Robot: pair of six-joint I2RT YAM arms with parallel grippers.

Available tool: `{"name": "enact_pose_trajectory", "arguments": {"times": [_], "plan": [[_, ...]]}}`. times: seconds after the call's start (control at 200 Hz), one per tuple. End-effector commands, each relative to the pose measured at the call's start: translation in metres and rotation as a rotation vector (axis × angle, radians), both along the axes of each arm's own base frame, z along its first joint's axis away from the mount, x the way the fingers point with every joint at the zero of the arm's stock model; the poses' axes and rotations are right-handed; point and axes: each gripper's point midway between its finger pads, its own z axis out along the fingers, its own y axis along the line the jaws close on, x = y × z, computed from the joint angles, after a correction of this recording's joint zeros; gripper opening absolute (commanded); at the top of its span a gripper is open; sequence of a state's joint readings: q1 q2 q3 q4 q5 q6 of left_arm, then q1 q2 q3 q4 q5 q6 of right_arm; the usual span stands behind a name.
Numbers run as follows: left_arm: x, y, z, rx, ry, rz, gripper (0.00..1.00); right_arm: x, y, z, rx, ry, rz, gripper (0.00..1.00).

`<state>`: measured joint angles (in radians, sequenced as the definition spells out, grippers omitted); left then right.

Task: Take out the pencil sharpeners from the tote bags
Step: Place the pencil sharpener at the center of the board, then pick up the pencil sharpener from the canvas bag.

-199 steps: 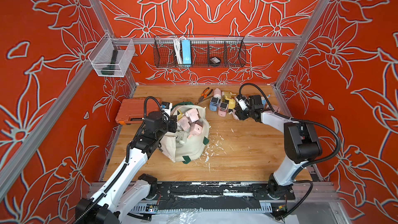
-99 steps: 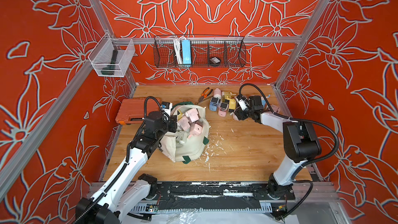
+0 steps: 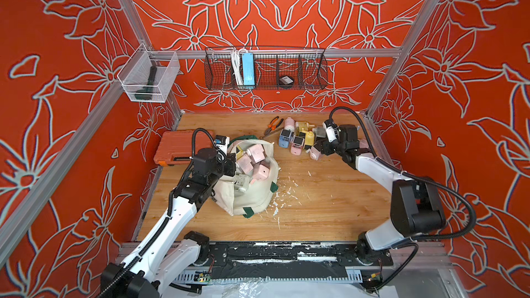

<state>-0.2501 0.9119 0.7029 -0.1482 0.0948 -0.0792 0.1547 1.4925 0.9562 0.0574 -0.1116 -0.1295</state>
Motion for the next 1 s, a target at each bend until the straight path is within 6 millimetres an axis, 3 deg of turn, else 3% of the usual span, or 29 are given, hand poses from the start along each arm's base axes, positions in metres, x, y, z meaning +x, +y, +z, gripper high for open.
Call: {"name": "enact_pose_trajectory", "arguments": {"times": [0.0, 0.14, 0.29, 0.42, 0.546, 0.671, 0.801, 0.996], "plan": [[-0.005, -0.004, -0.009, -0.003, 0.031, -0.014, 0.00, -0.009, 0.000, 0.037, 0.146, -0.068, -0.066, 0.74], [-0.005, -0.004, -0.009, -0.002, 0.031, -0.014, 0.00, -0.023, 0.010, 0.069, 0.373, -0.101, -0.087, 0.74], [-0.005, -0.004, -0.009, -0.003, 0.030, -0.015, 0.00, -0.036, 0.015, 0.084, 0.546, -0.106, -0.113, 0.77], [-0.006, -0.004, -0.008, -0.004, 0.030, -0.017, 0.00, -0.046, -0.002, 0.085, 0.609, -0.135, -0.216, 0.81], [-0.006, -0.004, -0.008, -0.006, 0.028, -0.016, 0.00, -0.061, -0.008, 0.082, 0.724, -0.188, -0.244, 0.95], [-0.006, -0.005, -0.007, -0.007, 0.026, -0.018, 0.00, -0.074, 0.027, 0.089, 0.825, -0.083, -0.083, 0.88], [-0.005, -0.005, -0.006, -0.007, 0.025, -0.017, 0.00, -0.095, 0.076, 0.098, 0.826, 0.069, 0.104, 0.86], [-0.006, -0.004, -0.006, -0.005, 0.021, -0.014, 0.00, -0.159, 0.166, 0.108, 0.732, 0.197, 0.355, 0.86]]}}
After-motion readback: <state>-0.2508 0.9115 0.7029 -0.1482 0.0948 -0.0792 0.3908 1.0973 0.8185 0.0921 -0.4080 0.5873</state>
